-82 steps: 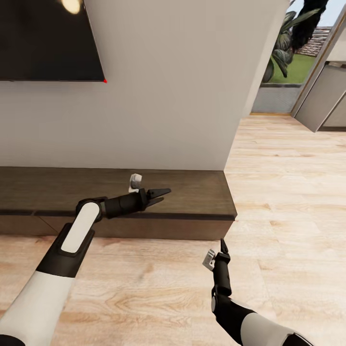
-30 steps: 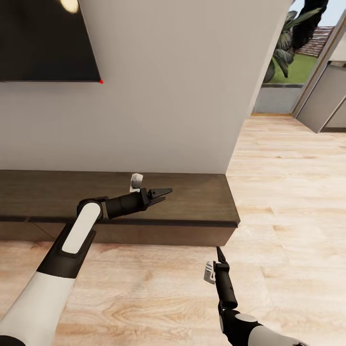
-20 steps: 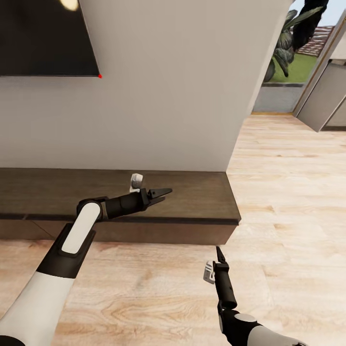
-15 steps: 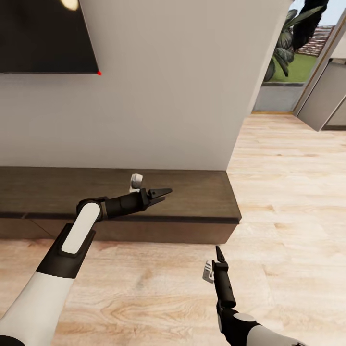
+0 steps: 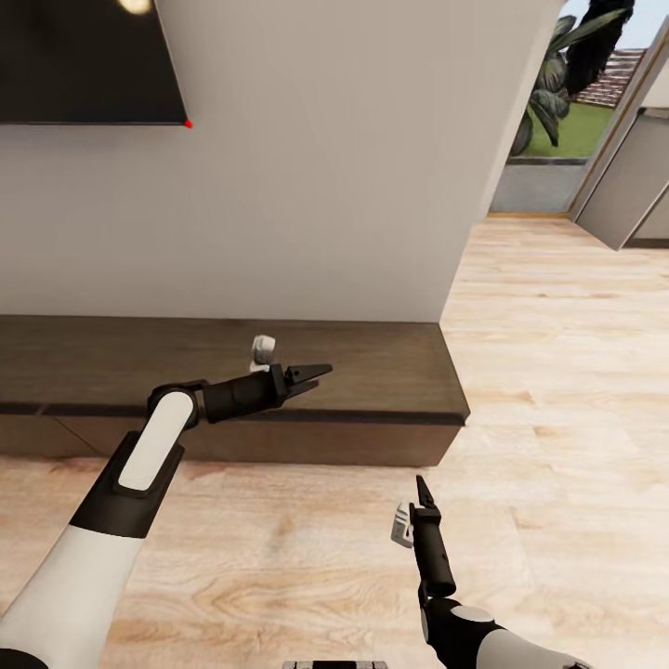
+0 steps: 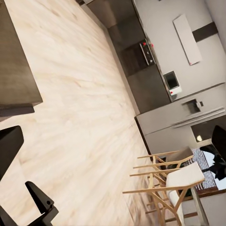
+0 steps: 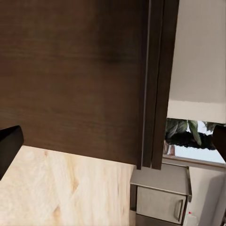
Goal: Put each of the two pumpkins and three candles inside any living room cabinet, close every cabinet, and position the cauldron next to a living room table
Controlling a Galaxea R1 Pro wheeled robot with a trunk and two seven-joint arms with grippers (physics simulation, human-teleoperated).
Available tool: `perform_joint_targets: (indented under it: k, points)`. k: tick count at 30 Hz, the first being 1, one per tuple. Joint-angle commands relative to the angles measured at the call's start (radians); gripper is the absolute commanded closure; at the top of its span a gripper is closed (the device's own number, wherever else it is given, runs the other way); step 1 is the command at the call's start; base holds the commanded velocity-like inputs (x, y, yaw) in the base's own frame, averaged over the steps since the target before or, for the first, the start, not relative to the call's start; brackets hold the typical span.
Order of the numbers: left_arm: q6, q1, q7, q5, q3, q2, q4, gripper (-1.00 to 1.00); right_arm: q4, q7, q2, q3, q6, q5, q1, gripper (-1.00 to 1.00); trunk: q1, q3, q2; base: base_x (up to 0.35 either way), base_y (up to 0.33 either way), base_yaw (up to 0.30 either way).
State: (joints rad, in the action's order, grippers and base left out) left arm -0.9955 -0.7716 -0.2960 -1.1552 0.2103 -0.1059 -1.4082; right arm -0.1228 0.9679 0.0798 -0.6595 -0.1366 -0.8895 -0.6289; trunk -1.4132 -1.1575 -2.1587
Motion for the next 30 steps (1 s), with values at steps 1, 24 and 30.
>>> perform_joint_targets:
  k: [1,24,30]
  points:
    - [0.0,0.0,0.0,-0.001,0.0,0.0,0.0,-1.0,0.0,0.0,0.0,0.0,0.0,0.0,0.0,-1.0,-0.004,-0.003,-0.007,0.0,0.0,0.0]
    - [0.001,0.0,0.003,0.0,0.002,0.007,0.0,-1.0,0.001,0.126,-0.001,-0.003,-0.003,0.002,0.001,-1.0,-0.092,-0.075,-0.168,0.0,0.0,0.0]
    - [0.002,0.0,0.003,0.0,0.004,0.011,0.001,-1.0,-0.003,0.149,-0.001,0.0,-0.003,0.004,0.001,-1.0,-0.115,-0.094,-0.21,0.0,0.0,0.0]
